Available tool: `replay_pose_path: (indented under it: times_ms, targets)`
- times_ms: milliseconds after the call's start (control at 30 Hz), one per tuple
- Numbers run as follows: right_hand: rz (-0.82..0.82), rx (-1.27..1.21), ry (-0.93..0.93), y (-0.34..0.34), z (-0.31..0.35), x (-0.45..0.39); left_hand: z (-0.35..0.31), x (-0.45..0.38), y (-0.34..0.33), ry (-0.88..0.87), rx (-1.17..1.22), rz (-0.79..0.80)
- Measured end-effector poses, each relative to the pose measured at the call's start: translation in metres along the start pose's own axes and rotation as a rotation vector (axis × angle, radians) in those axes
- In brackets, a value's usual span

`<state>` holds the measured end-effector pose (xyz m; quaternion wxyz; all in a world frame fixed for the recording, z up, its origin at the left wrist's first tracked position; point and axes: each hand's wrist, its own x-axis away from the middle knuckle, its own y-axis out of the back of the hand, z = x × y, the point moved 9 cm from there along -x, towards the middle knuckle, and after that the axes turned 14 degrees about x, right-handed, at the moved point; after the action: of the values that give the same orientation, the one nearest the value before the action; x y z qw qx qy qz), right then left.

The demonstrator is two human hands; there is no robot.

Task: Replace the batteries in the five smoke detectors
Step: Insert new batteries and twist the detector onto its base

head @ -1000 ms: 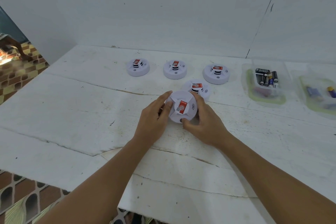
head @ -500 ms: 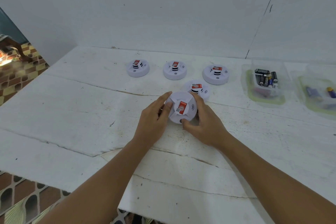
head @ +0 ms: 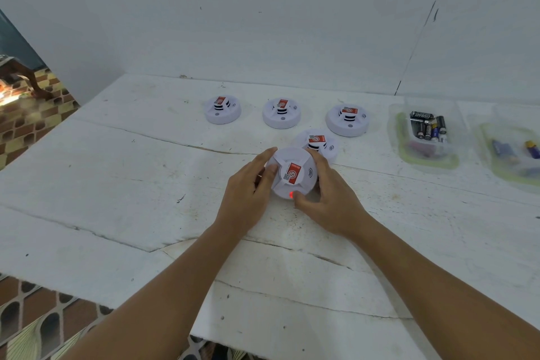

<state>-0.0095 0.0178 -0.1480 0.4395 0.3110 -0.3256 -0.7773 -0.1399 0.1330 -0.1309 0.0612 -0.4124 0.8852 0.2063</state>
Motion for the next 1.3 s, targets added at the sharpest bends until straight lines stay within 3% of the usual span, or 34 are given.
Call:
replay_pose_path:
  times_ms: [1300]
  targets:
    - [0.052,-0.070,-0.044,0.0042,0.0070,0.0026,-0.0030,0.0001,-0.0004,-0.008,-0.016,-0.001]
